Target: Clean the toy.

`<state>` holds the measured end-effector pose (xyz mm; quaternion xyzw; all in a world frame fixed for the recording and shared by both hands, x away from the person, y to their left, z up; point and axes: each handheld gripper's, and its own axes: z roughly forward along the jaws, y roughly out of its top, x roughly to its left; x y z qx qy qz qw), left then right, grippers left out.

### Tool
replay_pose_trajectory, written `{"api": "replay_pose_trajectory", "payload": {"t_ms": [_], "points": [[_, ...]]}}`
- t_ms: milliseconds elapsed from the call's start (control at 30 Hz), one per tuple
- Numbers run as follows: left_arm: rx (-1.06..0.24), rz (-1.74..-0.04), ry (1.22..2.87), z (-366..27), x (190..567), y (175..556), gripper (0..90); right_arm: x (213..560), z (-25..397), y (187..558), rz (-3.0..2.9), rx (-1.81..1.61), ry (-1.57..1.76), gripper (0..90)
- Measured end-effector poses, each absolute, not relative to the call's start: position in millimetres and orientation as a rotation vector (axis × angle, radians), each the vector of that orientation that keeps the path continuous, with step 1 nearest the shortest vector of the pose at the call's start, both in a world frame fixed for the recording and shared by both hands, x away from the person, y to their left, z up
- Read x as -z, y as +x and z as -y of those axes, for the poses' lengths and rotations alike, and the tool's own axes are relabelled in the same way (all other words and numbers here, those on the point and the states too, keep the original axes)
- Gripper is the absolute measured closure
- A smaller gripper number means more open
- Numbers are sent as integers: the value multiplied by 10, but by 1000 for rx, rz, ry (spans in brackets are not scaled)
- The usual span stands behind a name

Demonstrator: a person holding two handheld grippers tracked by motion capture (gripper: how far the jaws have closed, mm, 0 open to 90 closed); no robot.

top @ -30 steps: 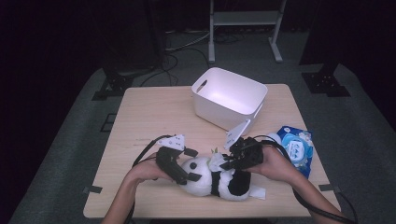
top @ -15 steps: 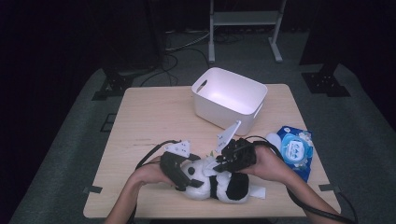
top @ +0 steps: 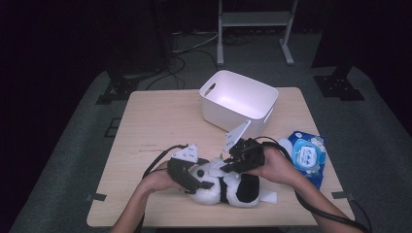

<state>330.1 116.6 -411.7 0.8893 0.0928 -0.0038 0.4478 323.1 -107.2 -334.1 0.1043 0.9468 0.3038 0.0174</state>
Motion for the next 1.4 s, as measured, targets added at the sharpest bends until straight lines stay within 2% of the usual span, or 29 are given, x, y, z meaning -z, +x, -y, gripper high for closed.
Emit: {"api": "replay_pose_trajectory", "payload": {"t_ms": [767,967,1100,1333,1400], "points": [[-234,-320,2189,-1222,4098,3394,226,3397,1163,3428,-2927,-880,413,798],[-150,-329,2176,-1253,4079,3388,218,3350,1207,3487,-2907,-903,444,798],[-82,-316,2172,-1276,4052,3378,181,3424,1304,3577,-2923,-917,520,798],[21,-280,2142,-1263,3995,3347,139,3567,1335,3452,-3007,-979,464,797],[6,-283,2168,-1237,4012,3337,90,3578,1320,3384,-3017,-977,427,796]]}}
